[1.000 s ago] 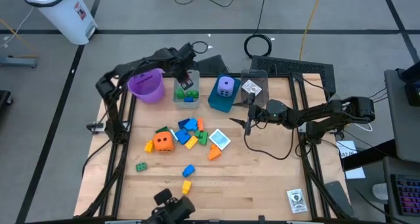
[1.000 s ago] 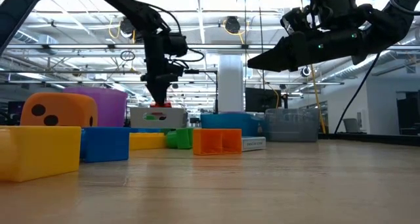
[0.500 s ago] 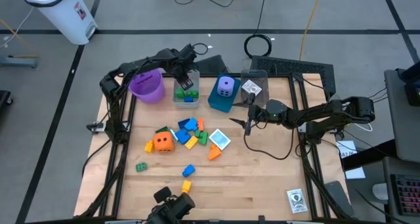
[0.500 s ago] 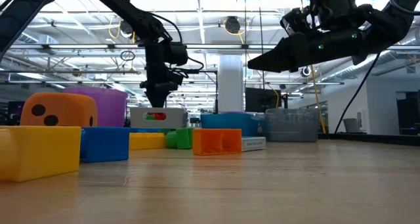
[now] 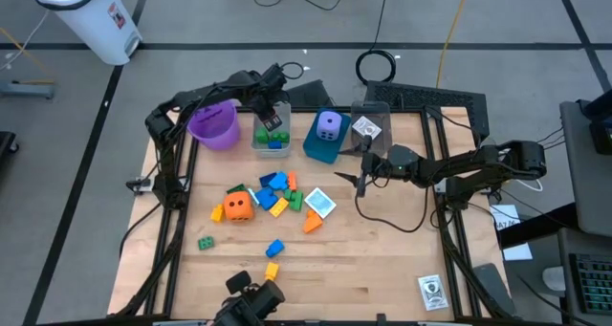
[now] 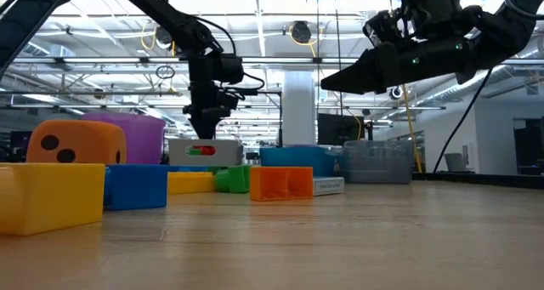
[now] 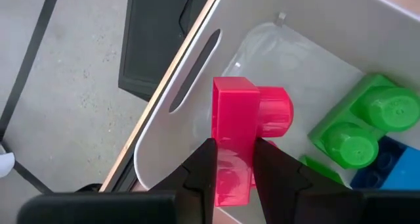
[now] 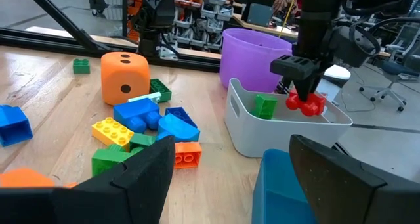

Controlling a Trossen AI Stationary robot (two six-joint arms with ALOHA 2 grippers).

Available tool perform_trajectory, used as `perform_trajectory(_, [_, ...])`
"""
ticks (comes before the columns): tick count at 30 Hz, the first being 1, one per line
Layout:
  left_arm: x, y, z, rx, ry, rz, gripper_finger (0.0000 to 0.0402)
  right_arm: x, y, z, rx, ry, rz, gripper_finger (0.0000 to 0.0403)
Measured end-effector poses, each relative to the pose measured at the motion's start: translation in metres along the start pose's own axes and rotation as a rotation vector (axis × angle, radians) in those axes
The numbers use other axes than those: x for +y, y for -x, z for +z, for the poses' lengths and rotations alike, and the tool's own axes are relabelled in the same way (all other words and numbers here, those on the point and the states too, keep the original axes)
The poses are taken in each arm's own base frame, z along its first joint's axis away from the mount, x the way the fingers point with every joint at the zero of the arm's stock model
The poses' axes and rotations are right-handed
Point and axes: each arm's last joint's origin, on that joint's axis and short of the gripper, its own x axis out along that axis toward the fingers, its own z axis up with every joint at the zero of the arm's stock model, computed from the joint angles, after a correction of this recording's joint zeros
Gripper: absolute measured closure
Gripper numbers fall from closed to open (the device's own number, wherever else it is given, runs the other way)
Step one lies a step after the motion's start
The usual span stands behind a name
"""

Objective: Pick & Place Toys
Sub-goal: Put the red game piece into the gray bin

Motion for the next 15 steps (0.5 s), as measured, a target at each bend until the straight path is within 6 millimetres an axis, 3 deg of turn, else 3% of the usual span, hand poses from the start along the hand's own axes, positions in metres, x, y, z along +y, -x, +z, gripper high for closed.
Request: perform_trajectory(15, [0.0006, 0.0004, -0.0004, 0.003, 0.005, 0.006, 0.0313, 0.0001, 0.0000, -0.0003, 0.003, 0.000, 0.001, 0.0115])
